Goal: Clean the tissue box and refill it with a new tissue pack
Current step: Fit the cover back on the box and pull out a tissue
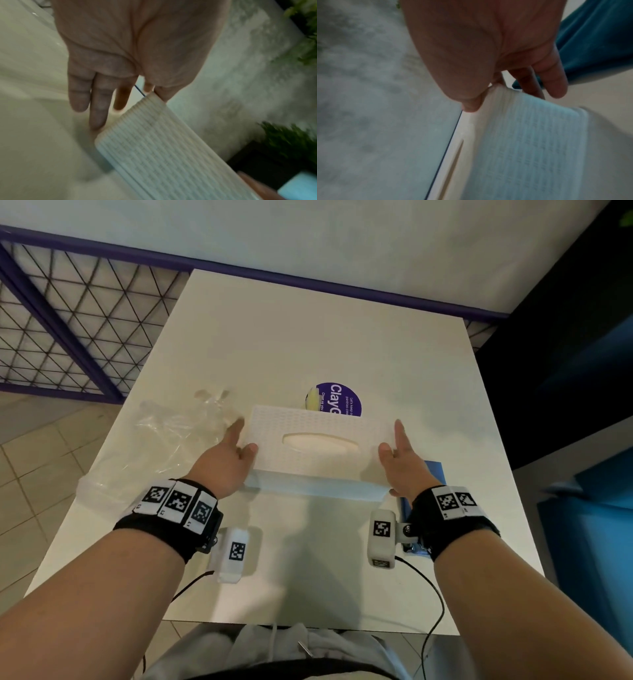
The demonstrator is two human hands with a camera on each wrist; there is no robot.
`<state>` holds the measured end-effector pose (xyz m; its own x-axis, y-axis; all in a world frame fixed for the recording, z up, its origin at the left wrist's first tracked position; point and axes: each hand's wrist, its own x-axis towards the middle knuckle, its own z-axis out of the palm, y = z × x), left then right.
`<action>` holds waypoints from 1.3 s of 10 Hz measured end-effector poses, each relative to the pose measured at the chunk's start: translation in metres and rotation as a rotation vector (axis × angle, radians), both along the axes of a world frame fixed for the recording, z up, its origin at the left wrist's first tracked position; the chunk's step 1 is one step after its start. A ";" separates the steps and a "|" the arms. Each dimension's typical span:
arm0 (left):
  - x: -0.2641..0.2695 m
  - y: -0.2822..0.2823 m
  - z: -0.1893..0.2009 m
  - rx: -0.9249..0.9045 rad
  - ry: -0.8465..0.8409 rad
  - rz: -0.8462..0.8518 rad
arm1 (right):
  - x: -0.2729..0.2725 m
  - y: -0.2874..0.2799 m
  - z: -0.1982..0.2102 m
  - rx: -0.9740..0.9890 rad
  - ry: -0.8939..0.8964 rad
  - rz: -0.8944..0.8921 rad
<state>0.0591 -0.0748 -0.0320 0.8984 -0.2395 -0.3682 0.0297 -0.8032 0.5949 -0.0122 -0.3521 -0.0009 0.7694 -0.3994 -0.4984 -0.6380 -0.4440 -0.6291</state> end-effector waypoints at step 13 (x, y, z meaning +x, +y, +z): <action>0.000 -0.051 0.036 0.692 -0.034 -0.405 | 0.016 0.009 -0.004 -0.667 0.157 0.336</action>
<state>0.0592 -0.1259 0.0041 0.8040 -0.2765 -0.5265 -0.3521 -0.9348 -0.0468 0.0042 -0.3427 -0.0045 0.8431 -0.4108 -0.3471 -0.4608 -0.8846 -0.0723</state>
